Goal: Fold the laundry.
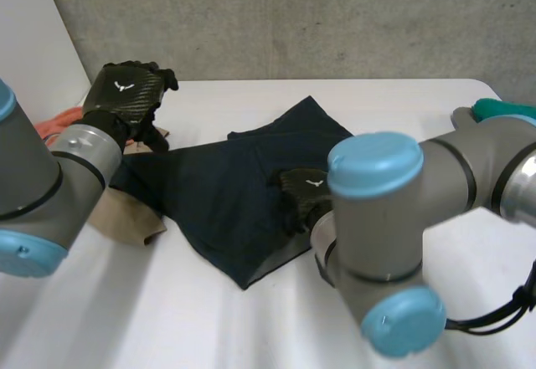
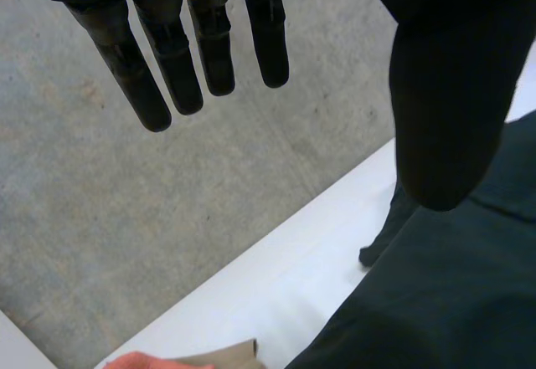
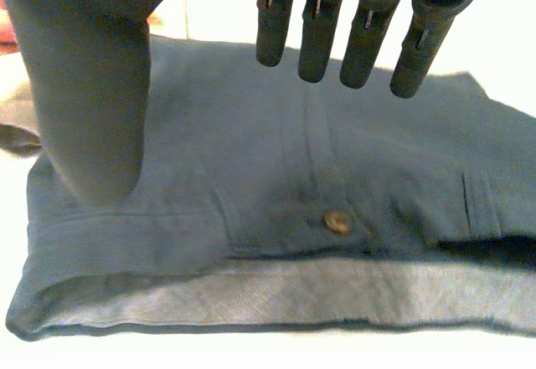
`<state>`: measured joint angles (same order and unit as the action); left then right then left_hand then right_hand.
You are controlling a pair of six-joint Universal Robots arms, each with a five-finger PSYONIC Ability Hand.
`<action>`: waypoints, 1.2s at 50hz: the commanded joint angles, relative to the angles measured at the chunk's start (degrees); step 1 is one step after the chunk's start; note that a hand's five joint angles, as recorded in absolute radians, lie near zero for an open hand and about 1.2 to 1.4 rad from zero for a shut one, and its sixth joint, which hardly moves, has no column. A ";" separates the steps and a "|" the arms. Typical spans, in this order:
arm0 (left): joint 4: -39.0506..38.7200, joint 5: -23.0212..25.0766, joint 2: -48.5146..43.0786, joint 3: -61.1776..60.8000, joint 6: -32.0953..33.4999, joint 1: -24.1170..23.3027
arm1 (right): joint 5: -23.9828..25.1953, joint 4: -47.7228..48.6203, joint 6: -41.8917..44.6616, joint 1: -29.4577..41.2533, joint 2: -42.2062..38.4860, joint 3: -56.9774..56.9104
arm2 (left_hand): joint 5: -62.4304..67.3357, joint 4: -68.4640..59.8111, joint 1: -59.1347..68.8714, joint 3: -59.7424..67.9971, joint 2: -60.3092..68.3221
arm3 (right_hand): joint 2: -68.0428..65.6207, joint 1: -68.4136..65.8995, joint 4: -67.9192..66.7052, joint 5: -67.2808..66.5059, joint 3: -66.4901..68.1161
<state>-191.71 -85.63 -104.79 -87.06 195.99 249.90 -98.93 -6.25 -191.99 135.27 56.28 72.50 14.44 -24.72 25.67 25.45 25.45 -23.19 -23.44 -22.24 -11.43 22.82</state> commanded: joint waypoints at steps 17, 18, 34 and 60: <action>10.30 16.90 -21.60 16.04 5.19 15.71 | -13.22 12.32 9.35 16.25 -9.42 -1.65 | -7.84 8.12 -9.07 -8.85 -8.85 | -0.10 0.15 -1.05 -1.86 0.46; 10.31 16.90 -22.30 16.83 5.28 15.79 | -13.39 12.40 9.53 16.34 -9.87 -2.09 | -7.17 7.45 -8.40 -8.18 -8.18 | -0.10 0.15 -1.05 -1.86 0.47; 9.87 15.93 -28.01 19.82 8.00 15.27 | -14.19 18.73 14.10 16.16 -15.14 -4.29 | 3.94 -3.65 2.70 2.93 2.92 | -3.80 -3.55 -4.75 -5.56 4.17; 11.62 13.03 -10.48 12.19 6.61 11.59 | -13.50 18.74 19.71 3.36 1.43 -0.78 | 55.56 -55.28 54.33 54.55 54.55 | -56.81 -56.56 -57.76 -58.57 57.18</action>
<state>-181.29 -72.29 -126.22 -70.85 205.39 263.77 -114.19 13.82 -175.25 145.04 46.09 69.37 55.21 -68.60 66.74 68.08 68.46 -66.55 -61.72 -68.37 -57.05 67.46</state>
